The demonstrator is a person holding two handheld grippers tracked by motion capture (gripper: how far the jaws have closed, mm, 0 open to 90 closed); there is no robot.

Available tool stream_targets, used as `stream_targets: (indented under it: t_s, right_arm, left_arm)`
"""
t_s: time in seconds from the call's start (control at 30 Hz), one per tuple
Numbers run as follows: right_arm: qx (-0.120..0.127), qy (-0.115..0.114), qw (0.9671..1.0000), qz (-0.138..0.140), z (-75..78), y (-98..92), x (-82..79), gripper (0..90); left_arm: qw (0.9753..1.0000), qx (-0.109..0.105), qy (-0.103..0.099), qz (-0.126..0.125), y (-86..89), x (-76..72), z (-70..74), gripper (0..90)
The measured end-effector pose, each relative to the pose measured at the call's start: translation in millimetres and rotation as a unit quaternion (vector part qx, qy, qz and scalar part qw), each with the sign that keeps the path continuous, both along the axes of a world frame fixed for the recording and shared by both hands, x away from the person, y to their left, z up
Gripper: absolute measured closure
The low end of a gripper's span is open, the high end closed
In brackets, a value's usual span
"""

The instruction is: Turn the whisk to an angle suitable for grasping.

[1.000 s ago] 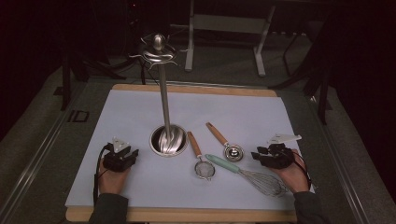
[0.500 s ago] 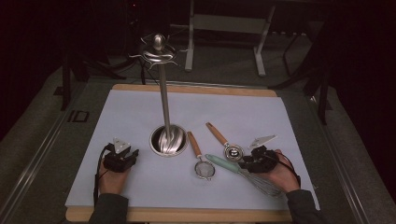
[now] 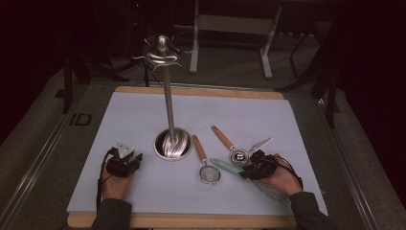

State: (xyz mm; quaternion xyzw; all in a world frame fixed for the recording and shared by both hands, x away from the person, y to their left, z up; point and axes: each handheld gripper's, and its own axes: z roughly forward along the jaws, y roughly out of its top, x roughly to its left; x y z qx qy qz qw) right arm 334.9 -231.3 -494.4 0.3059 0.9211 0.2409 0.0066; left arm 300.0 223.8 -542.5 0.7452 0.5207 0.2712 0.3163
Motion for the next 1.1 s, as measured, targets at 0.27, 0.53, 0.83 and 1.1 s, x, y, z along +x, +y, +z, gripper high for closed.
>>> stream_targets:
  t_s: [0.27, 0.53, 0.83, 1.1]
  right_arm:
    - [-0.055, 0.022, 0.998, 0.022, -7.7, 13.6, 4.5, 67.8]
    - [-0.068, 0.034, 0.997, 0.013, -4.1, 17.0, 6.7, 69.3]
    - [-0.02, 0.02, 0.9996, -0.004, 5.5, 7.1, 5.8, 69.4]
    - [0.025, 0.004, 0.9996, -0.015, 17.0, 3.7, 7.3, 69.4]
  left_arm:
    - [1.0, 0.0, 0.0, 0.0, -0.1, -0.1, 0.0, 62.7]
    - [1.0, 0.0, 0.0, 0.0, -0.2, -0.1, -0.1, 62.7]
    - [1.0, 0.003, 0.0, 0.0, -0.6, -0.3, 0.0, 62.7]
    - [1.0, 0.003, -0.001, 0.001, -0.8, -0.3, -0.1, 62.5]
